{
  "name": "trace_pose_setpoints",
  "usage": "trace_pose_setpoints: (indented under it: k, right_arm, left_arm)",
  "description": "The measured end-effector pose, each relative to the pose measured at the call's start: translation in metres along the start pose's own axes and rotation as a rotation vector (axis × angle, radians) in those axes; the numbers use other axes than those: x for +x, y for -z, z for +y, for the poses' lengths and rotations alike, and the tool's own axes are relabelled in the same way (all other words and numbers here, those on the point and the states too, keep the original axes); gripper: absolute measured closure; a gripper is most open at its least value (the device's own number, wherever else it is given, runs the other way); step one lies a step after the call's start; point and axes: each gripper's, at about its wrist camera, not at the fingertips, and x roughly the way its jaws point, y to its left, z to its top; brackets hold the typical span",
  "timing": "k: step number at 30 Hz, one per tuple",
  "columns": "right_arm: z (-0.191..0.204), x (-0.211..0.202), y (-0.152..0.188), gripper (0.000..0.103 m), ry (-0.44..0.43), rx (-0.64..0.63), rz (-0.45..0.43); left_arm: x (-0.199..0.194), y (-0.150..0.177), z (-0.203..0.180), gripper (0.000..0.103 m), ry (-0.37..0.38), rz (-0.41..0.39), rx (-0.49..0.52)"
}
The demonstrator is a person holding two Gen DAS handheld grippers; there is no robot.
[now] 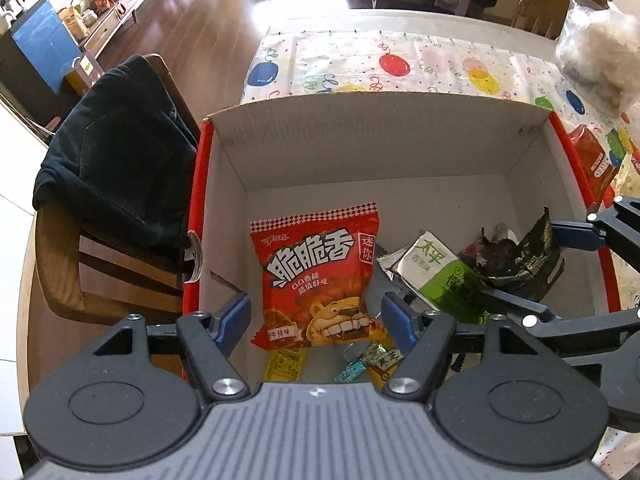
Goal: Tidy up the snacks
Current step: 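Carry the red chips bag and dark brown packet into the box, open both tools, then move both tools out of the box back over the table snacks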
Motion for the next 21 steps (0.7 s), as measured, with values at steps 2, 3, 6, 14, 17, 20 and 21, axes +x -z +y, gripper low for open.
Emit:
trace_pose_setpoints:
  k: [2,3,6,14,17,20,21]
  right_arm:
    - [-0.001,-0.005,0.002,0.037,-0.002,0.007,-0.009]
    - [-0.002,-0.009,0.003,0.034,-0.003,0.012,-0.015]
    - [-0.005,-0.019,0.005,0.031,-0.005,0.028,-0.036]
    - [-0.012,-0.052,0.010,0.022,-0.017,0.067,-0.105]
    - [-0.015,-0.066,0.013,0.021,-0.025,0.081,-0.132]
    - [-0.018,-0.081,0.015,0.019,-0.031,0.091,-0.162]
    - [-0.019,-0.086,0.017,0.018,-0.033,0.094,-0.172]
  left_arm:
    - [-0.004,0.002,-0.001,0.032,0.001,-0.015,-0.001]
    - [-0.006,0.004,-0.001,0.032,0.005,-0.023,-0.003]
    - [-0.014,0.008,-0.003,0.032,0.016,-0.048,-0.007]
    - [-0.041,0.016,-0.009,0.030,0.039,-0.138,-0.018]
    - [-0.054,0.019,-0.013,0.030,0.051,-0.181,-0.017]
    - [-0.068,0.021,-0.019,0.028,0.062,-0.227,-0.013]
    - [-0.072,0.022,-0.021,0.026,0.058,-0.244,-0.010]
